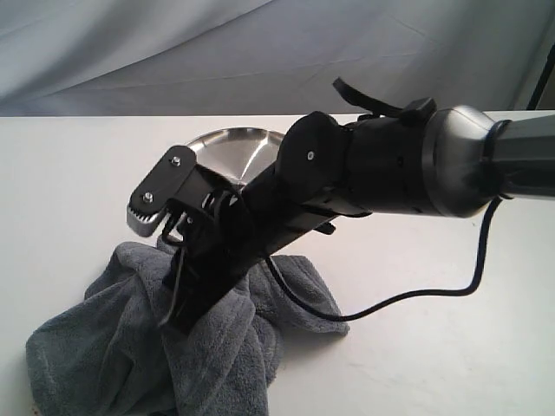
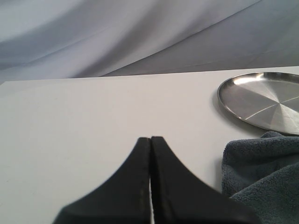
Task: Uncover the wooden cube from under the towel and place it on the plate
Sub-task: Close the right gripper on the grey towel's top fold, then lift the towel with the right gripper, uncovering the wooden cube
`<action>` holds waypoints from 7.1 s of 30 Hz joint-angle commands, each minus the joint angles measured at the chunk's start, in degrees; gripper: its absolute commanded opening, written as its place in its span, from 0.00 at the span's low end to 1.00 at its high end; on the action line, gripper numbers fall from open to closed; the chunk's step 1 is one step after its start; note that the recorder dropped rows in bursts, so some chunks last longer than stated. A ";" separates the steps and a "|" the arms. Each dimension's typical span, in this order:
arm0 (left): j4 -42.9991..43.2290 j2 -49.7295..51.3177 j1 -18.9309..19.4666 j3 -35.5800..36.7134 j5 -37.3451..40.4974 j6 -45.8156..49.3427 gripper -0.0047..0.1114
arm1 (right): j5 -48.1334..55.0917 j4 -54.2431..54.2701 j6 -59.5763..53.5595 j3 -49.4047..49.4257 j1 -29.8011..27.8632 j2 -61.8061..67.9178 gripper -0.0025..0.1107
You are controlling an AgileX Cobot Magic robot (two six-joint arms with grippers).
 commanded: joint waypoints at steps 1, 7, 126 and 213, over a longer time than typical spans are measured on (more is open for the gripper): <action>0.22 -0.24 -0.34 0.24 -0.48 0.46 0.04 | 10.15 -1.12 -1.28 -0.43 -0.19 -0.17 0.02; 0.22 -0.24 -0.34 0.24 -0.48 0.46 0.04 | 14.80 -1.12 -1.63 -0.43 -0.11 -0.17 0.02; 0.22 -0.24 -0.34 0.24 -0.48 0.55 0.04 | -19.59 30.28 -30.76 -0.43 7.81 -5.64 0.02; 0.22 -0.24 -0.34 0.24 -0.48 0.45 0.04 | -36.62 27.93 -30.78 12.71 -5.03 -35.52 0.02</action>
